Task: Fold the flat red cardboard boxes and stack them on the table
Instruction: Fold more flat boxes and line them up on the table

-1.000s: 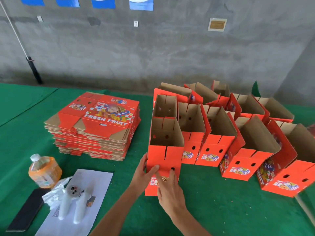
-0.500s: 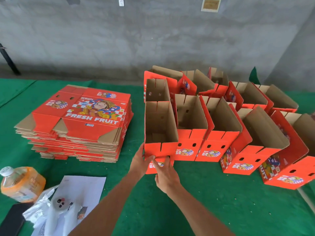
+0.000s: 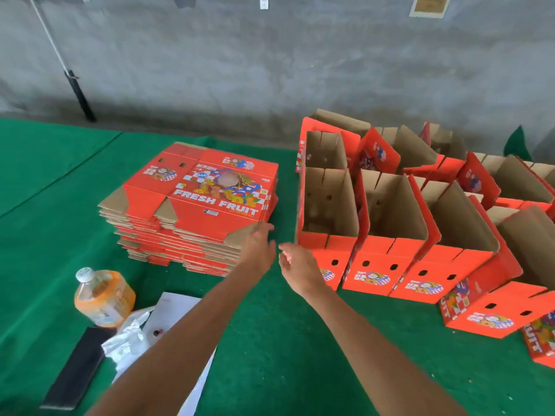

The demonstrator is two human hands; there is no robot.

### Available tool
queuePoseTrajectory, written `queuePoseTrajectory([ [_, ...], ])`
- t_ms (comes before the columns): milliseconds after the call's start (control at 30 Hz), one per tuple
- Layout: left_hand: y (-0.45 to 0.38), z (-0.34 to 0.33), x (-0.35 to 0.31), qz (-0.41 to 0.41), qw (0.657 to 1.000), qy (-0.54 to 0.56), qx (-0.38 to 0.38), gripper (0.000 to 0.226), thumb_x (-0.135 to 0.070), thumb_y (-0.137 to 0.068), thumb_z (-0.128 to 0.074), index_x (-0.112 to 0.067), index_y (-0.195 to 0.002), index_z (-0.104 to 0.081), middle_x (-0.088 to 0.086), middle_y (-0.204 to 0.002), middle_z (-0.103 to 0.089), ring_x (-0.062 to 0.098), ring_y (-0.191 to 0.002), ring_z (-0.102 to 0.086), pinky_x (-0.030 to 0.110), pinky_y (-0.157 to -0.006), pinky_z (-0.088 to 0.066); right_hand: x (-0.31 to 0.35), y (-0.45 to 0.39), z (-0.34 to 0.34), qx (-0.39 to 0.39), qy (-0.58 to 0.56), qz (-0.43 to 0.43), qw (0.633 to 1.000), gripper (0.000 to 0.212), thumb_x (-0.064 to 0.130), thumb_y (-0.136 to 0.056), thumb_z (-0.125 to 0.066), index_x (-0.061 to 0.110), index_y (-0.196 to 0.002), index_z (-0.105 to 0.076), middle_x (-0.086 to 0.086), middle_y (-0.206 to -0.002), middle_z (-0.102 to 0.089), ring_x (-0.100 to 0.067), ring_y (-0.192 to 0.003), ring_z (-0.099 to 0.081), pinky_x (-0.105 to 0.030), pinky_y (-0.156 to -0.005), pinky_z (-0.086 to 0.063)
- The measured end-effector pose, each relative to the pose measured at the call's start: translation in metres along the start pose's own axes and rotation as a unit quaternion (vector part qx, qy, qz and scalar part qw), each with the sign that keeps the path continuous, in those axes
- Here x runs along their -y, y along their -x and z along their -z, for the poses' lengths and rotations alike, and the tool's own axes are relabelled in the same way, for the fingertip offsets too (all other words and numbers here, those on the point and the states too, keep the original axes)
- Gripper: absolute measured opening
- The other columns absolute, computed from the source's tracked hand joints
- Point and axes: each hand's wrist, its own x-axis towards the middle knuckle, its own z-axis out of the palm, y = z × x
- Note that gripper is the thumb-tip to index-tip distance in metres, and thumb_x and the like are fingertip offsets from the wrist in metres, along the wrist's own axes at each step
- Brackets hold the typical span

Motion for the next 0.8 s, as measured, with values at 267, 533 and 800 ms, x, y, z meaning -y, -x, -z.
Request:
queuePoseTrajectory([
  [267,-0.026,0.075,0.113,0.079,0.977,-0.192,-0.039,0.091,-0.077,-0.09,-0.054,-0.017,-0.156,-0.032,0.008,-0.165,-0.029,0.032,-0.154,-0.019,0.054,-0.125,-0.015,0.055,-0.049,-0.041,-0.015,-0.054,-0.029,0.998,0.03,0.022,-0.103,-0.06,-0.005,-0.094,-0.07,-0.017,-0.104,-0.07,-0.029,-0.094,-0.066,-0.045,-0.081,-0.053],
  [533,-0.029,0.078,0.124,0.058,0.951,-0.301,0.034,0.112,-0.09,-0.086,-0.029,-0.01,-0.163,-0.014,0.019,-0.171,-0.008,0.043,-0.158,-0.003,0.062,-0.127,-0.012,0.073,-0.063,-0.047,-0.032,-0.246,-0.222,0.943,0.018,0.014,-0.088,-0.071,0.0,-0.077,-0.07,-0.011,-0.064,-0.061,-0.018,-0.059,-0.051,-0.03,-0.058,-0.038],
  [800,0.002,0.102,0.107,-0.079,0.92,-0.383,0.011,0.107,-0.085,-0.085,0.006,-0.01,-0.138,-0.048,0.019,-0.139,-0.057,0.037,-0.13,-0.057,0.047,-0.101,-0.054,0.102,-0.036,-0.051,-0.07,-0.429,-0.212,0.875,0.042,0.014,-0.089,-0.073,-0.003,-0.122,-0.054,-0.018,-0.104,-0.07,-0.024,-0.085,-0.072,-0.034,-0.063,-0.061],
])
